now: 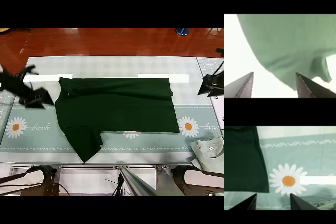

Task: Fold the shirts.

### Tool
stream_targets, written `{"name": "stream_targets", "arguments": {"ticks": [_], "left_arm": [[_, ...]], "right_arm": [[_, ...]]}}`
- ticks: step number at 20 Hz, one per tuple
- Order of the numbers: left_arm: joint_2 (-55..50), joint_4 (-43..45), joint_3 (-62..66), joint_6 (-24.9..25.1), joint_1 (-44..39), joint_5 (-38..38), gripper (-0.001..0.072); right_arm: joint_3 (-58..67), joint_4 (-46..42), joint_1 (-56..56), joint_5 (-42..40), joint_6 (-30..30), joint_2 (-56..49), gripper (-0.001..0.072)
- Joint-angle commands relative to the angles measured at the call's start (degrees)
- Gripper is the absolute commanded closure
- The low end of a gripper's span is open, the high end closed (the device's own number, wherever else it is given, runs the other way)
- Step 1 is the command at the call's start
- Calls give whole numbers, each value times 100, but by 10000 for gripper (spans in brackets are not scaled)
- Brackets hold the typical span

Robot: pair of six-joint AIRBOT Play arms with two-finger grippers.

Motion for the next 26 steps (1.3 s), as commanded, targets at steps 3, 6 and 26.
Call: {"name": "stream_targets", "arguments": {"ticks": [3,6,26], "left_arm": [[817,-544,-2216,474,520,289,108],[807,-553,-2732,496,516,802,110],[874,-1292,-3250,706,-472,2048,683]], "right_arm": [[-1349,1058,-533,-935,-398,584,215],[-1897,1108,-557,-1298,-483,737,216],[-3132,1403,-1668,-1410,-540,975,214]]}}
